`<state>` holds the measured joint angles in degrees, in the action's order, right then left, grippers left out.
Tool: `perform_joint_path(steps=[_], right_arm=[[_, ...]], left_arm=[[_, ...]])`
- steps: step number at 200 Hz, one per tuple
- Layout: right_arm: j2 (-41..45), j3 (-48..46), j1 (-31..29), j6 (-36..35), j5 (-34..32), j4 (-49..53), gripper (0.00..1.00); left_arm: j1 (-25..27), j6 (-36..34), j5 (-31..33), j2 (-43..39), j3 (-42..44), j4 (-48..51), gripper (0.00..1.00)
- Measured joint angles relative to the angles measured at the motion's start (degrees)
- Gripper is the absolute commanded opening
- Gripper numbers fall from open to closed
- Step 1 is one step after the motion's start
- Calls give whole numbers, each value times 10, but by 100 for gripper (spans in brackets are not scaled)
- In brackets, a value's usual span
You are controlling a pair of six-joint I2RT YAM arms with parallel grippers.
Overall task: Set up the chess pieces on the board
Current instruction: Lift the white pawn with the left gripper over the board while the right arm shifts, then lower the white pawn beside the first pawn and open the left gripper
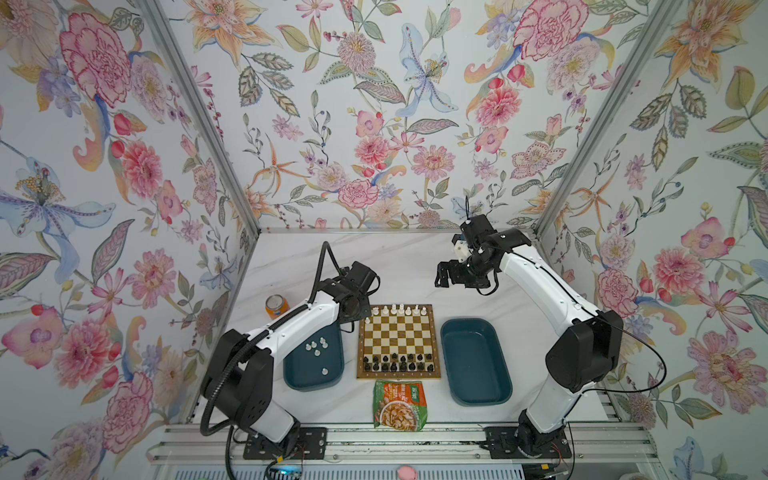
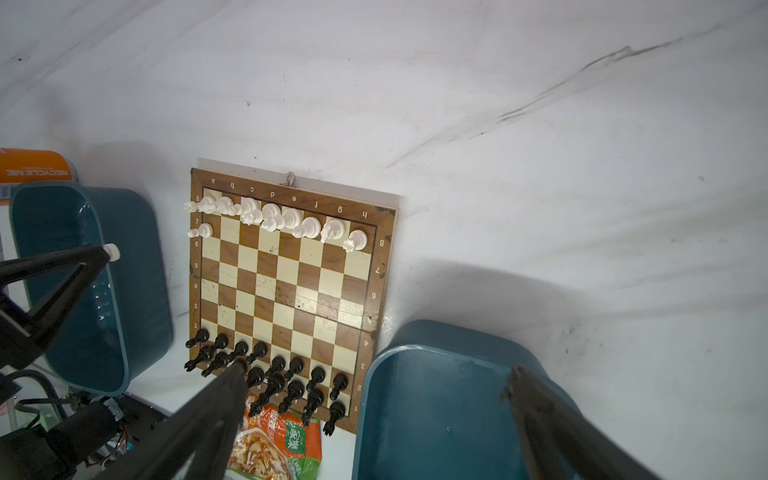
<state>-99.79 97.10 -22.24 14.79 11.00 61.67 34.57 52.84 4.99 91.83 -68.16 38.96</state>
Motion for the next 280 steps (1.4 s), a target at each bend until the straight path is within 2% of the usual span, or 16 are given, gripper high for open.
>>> perform_joint_path(steps=[32,100,201,280], right_arm=[[30,-27,14,0,-3,-2,99],[58,-56,30,0,-7,-3,99],[80,-72,27,2,80,-27,99],[80,-76,21,2,96,-33,99]], left_arm=[[27,-6,-9,51,-28,-16,0],[52,-10,-33,94,-43,-42,0],[55,-18,-33,124,-42,-63,0],[46,-30,-33,141,-41,-71,0]])
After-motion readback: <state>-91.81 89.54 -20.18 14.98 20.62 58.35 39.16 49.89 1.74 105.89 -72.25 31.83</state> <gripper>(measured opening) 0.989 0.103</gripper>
